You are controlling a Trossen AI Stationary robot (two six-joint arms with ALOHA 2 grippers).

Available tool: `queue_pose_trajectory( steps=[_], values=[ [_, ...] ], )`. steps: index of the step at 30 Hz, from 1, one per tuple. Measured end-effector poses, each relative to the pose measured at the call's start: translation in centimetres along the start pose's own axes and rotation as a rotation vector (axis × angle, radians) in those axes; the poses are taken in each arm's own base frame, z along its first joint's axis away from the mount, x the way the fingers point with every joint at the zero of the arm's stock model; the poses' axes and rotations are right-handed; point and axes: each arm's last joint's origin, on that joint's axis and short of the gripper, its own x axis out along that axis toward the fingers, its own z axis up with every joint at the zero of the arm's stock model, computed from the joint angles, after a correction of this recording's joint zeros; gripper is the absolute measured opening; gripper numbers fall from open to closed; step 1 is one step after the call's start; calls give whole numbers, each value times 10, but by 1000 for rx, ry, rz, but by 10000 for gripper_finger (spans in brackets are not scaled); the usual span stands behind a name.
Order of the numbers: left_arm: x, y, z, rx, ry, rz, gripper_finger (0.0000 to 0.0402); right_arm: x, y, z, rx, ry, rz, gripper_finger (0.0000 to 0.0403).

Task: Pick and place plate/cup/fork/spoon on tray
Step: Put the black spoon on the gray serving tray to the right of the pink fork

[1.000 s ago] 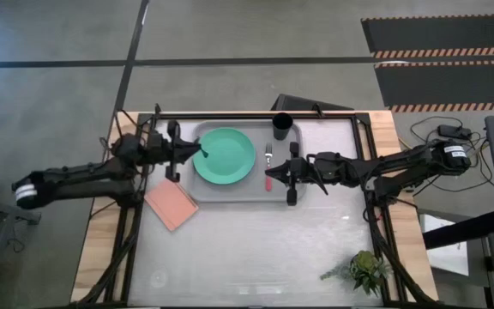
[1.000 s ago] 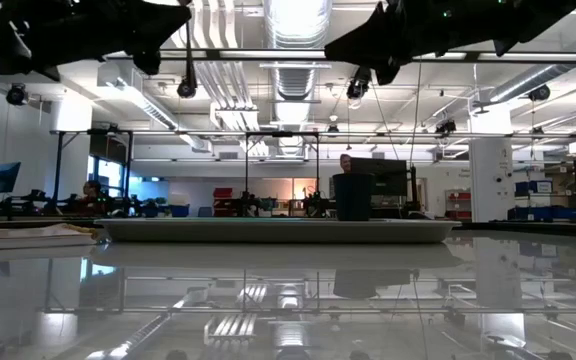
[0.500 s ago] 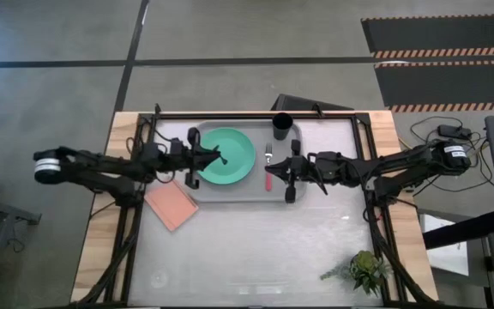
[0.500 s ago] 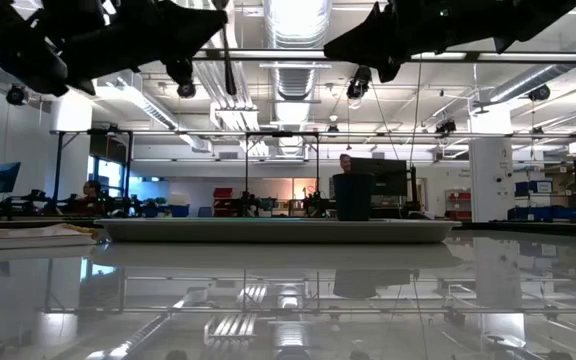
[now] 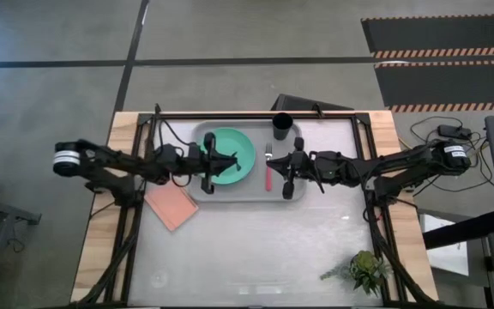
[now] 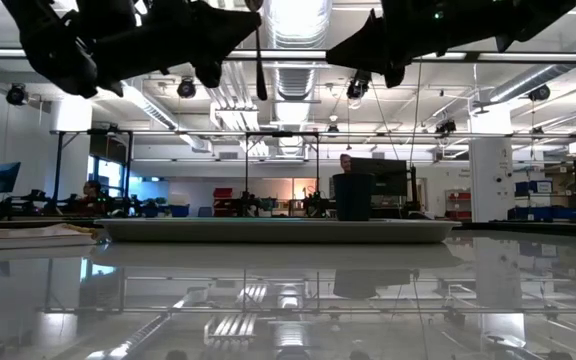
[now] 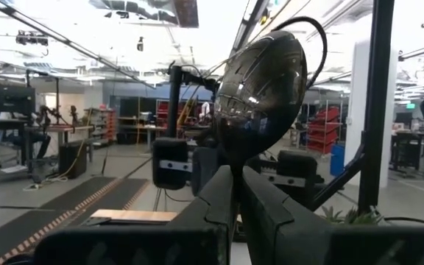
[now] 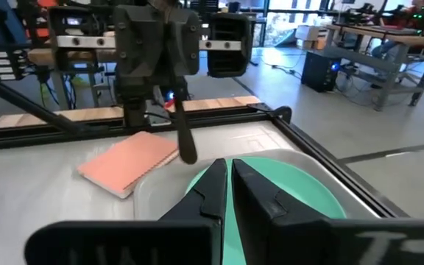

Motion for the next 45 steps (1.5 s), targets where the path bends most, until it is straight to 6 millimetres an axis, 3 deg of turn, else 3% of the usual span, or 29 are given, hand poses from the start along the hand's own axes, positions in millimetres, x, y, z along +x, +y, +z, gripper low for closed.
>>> queue_pose_trajectory(
  steps=[6, 12, 17, 22, 28, 34, 45],
  values=[
    [12, -3, -4, 0, 6, -17, 0, 5, 1, -1, -6, 10, -20, 13],
    [19, -5, -6, 13, 8, -28, 0, 23, 5, -7, -42, 49, -21, 29],
    [18, -5, -6, 15, 10, -27, 0, 35, 8, 1, -61, 43, -38, 90],
    [16, -6, -5, 16, 5, -29, 0, 39, 5, 6, -90, 76, -173, 169],
    [15, -5, -6, 38, 11, -4, 0, 41, 7, 12, -81, 53, -106, 229],
    [15, -3, -6, 57, 11, 43, 0, 57, 12, 15, -71, 42, -80, 236],
    [15, -3, -6, 57, 16, 46, 0, 84, 22, 27, -136, 25, -62, 204]
  ],
)
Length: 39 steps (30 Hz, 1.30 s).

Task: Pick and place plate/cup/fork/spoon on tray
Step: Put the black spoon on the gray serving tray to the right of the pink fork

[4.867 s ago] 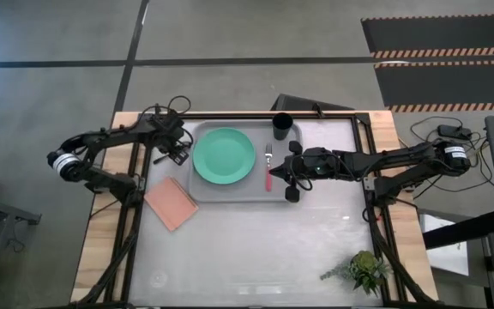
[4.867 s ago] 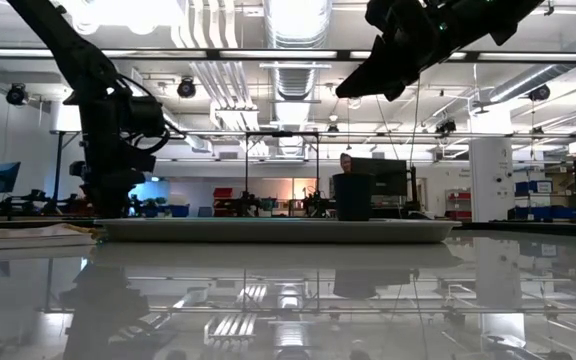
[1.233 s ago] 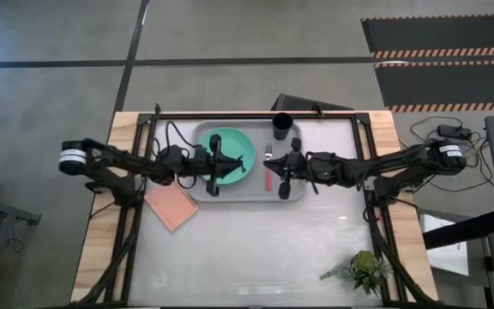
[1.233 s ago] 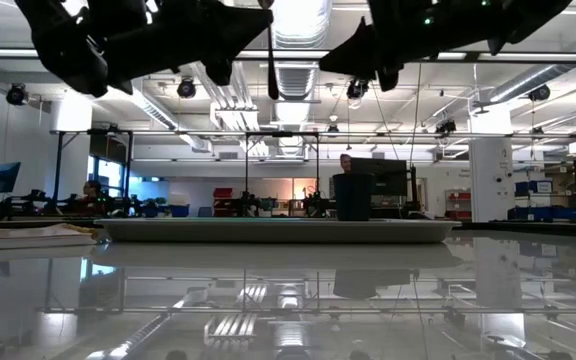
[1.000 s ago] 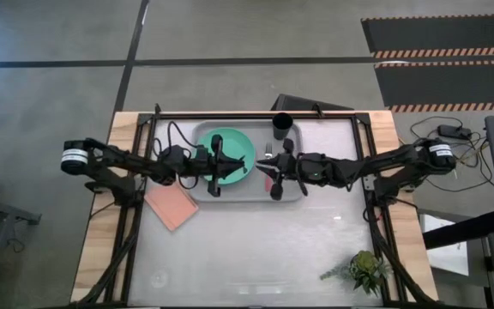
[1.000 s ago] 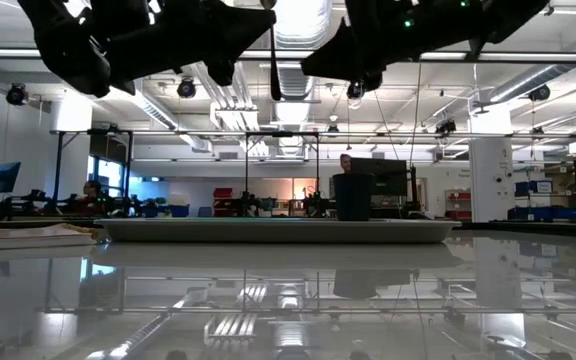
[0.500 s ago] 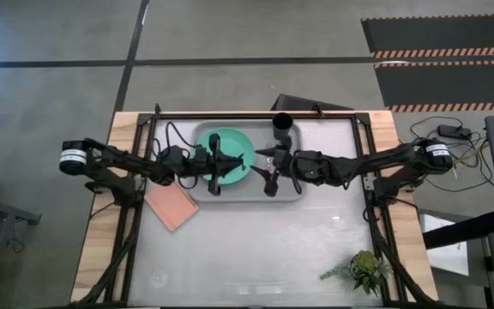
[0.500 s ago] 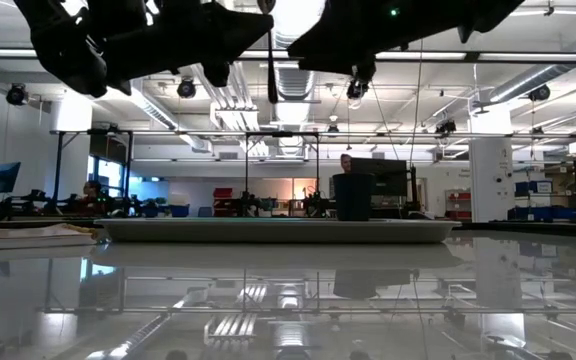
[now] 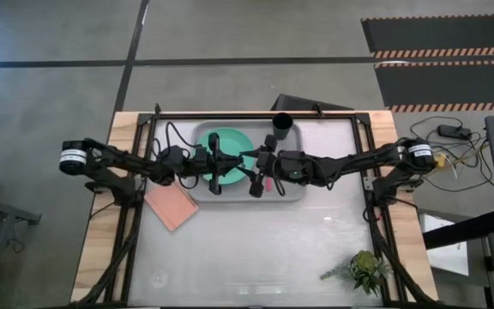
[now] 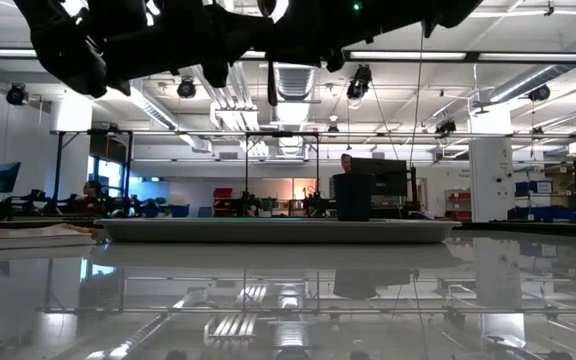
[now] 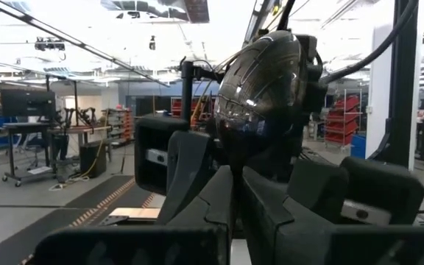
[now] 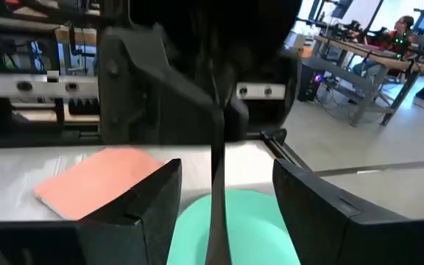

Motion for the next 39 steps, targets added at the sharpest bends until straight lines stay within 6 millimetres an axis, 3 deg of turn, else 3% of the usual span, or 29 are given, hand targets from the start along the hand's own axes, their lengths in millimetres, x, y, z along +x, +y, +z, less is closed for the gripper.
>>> queue_pose_trajectory(
  steps=[6, 15, 27, 39],
  values=[
    [-1, 0, -1, 0, 3, 0, 0, 2, 0, 1, 2, -4, -1, 154],
    [-1, 0, -1, 0, 5, 2, 0, 0, 1, 1, 1, -2, 3, 18],
    [-3, 0, -3, -5, 27, 3, 10, -4, -1, 0, 61, 62, 14, 10],
    [-12, 1, -2, 25, 37, 2, 151, -12, -7, 15, 141, 310, -28, 9]
  ],
)
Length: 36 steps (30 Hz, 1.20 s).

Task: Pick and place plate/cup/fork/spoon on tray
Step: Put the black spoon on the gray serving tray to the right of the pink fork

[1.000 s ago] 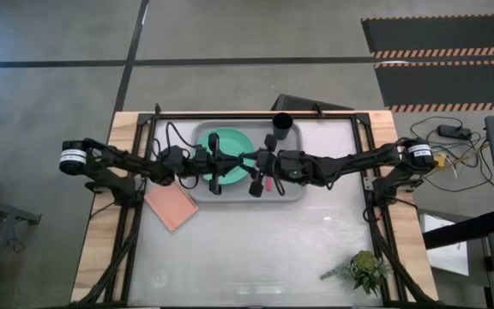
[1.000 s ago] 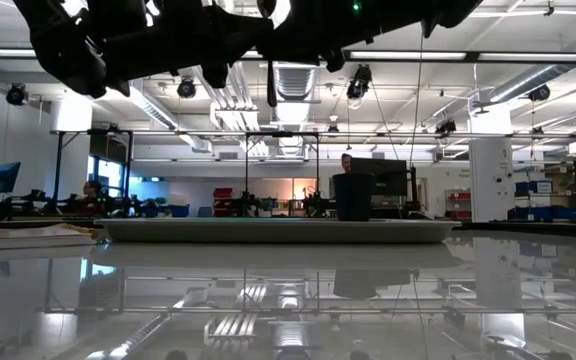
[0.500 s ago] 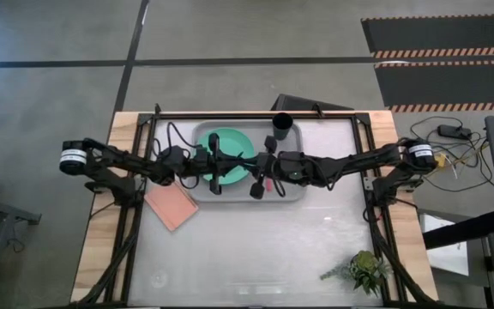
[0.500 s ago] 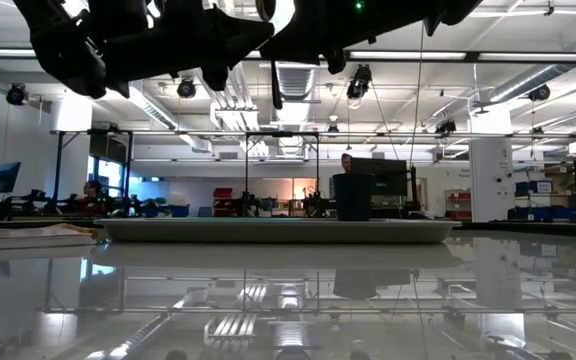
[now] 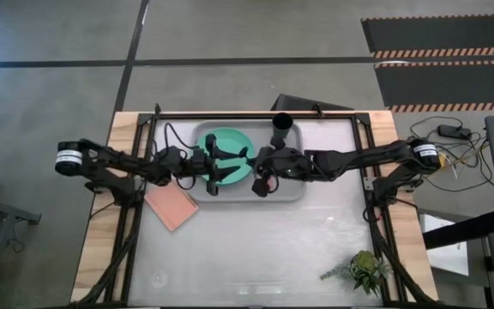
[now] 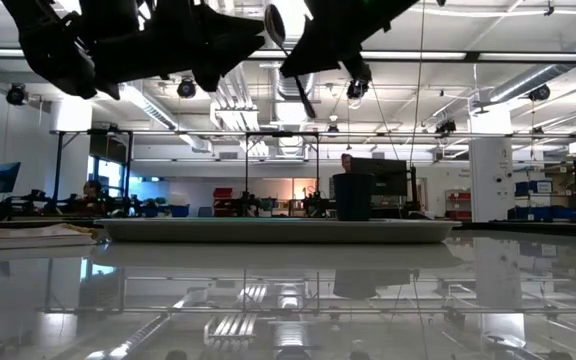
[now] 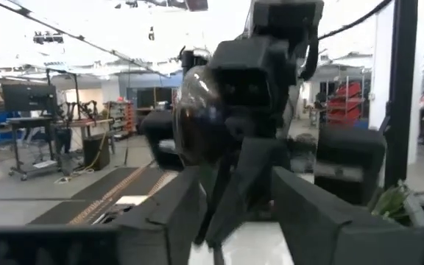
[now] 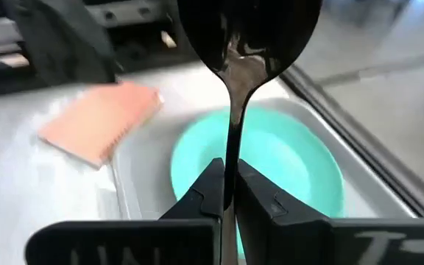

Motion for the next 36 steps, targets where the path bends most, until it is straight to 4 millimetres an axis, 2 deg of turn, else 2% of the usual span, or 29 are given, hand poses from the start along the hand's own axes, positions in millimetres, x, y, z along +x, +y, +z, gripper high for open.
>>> queue_pose_trajectory(
  steps=[4, 8, 16, 21, 25, 36],
  values=[
    [-9, 2, 1, 56, 27, 11, 182, -9, -5, 9, 37, 147, -49, 9],
    [-21, 4, 6, 120, 23, 23, 195, -20, -11, 17, 112, 267, -96, 9],
    [-38, 8, 17, 163, -22, 72, 196, -29, -22, 9, 398, 480, -119, 9],
    [-48, 7, 19, 202, -22, 82, 196, -24, -27, -6, 628, 595, -76, 9],
    [-53, 6, 21, 203, -22, 84, 196, -19, -32, -24, 775, 676, -106, 9],
    [-71, 4, 30, 260, -72, 107, 196, -14, -43, -82, 995, 850, -307, 9]
  ],
)
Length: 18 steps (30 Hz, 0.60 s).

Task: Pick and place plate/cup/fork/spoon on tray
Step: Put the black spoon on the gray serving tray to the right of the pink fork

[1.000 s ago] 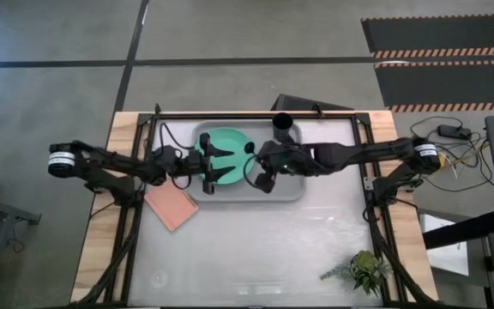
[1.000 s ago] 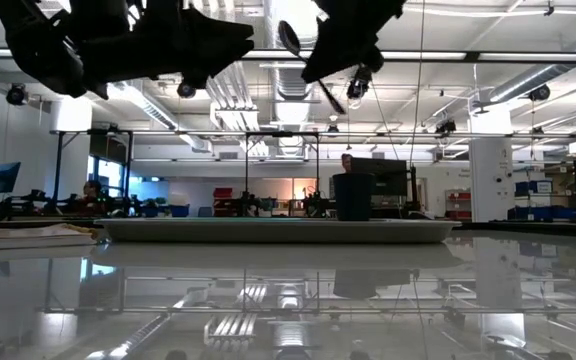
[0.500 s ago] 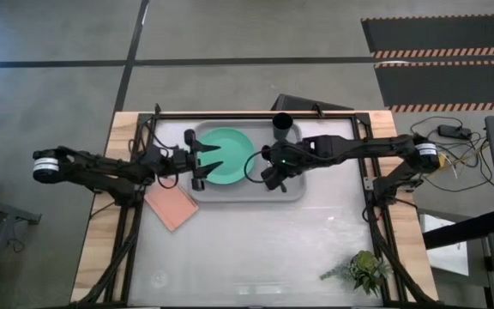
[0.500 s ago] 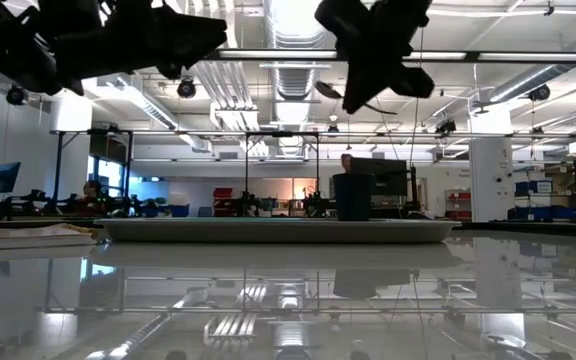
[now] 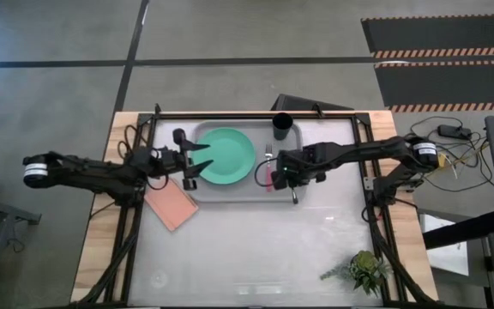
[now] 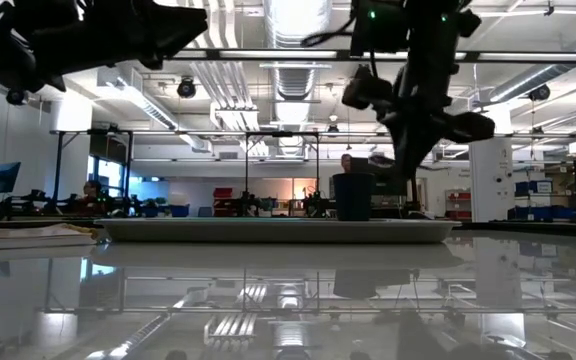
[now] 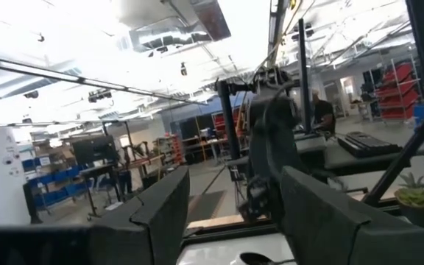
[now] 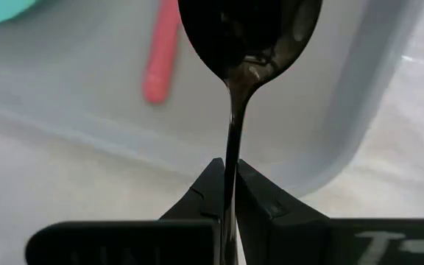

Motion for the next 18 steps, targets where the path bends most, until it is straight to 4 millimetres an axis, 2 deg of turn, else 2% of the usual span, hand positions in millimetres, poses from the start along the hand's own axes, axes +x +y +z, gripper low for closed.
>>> queue_pose_trajectory(
  steps=[5, 10, 14, 18],
  values=[
    [-1, 1, 2, 9, -10, 4, 196, 10, -10, 18, 105, 29, 63, 9],
    [-1, 1, 2, 52, -8, 10, 196, 15, -21, 50, 197, 40, 183, 9],
    [-1, 2, 2, 53, 4, 51, 196, 17, -36, 68, 265, 25, 187, 9],
    [-1, 3, 2, 54, 13, 79, 196, 21, -48, 76, 295, 18, 165, 9]
  ],
)
